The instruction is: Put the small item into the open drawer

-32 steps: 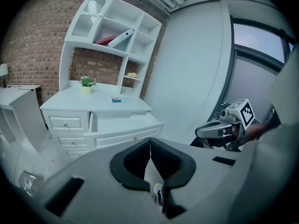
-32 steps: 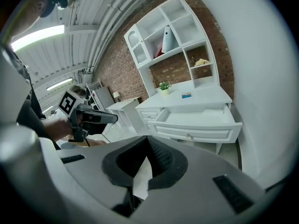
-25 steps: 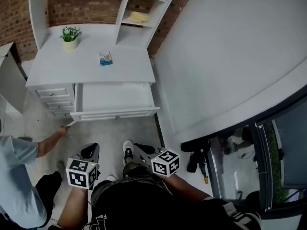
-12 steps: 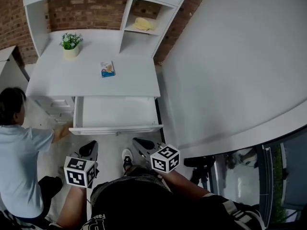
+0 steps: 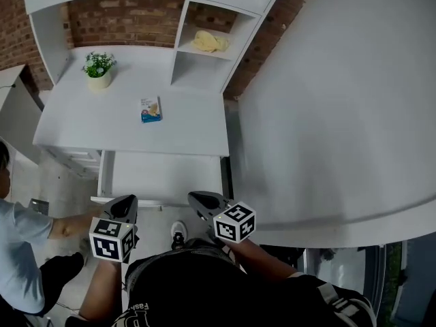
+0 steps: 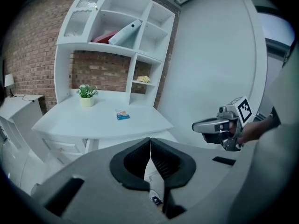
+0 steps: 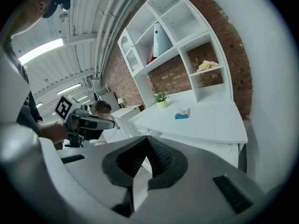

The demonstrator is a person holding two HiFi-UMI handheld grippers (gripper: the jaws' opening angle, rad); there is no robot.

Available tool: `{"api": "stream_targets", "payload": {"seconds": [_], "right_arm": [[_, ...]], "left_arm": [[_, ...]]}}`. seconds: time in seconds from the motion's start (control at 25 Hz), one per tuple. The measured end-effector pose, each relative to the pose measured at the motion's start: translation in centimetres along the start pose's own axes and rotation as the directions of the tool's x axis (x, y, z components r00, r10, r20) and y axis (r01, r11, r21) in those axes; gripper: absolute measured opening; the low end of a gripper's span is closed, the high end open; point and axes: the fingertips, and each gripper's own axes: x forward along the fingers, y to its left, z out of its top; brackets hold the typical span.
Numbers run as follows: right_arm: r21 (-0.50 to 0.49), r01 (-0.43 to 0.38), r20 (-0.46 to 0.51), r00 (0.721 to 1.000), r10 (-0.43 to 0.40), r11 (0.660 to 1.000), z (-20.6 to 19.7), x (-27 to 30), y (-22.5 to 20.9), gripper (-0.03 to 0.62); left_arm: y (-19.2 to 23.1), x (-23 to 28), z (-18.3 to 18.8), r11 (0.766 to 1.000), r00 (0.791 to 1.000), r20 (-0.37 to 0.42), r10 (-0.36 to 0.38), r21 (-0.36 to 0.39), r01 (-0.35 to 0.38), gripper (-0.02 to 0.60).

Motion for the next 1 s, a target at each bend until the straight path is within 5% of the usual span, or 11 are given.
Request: {"api": "stream_targets", "payload": {"seconds": [0.48,1.0], "right_arm": [[0.009,-0.044,-0.008,0.999,0.044,0.999,2.1,1.2,-6.9,0.003],[0.015,-0.038,-0.026,0.999,0.038,0.999,3.3,4.7,-7.8,0.003]], "left_arm": [[-0.1,5.7,4.0,0.998,0.998,-0.003,0.066,0.008,-0.066,0.018],[3.8,6.6,4.4,0.996,0.996,-0.024,0.09,-0.019,-0.091,0.018]]}}
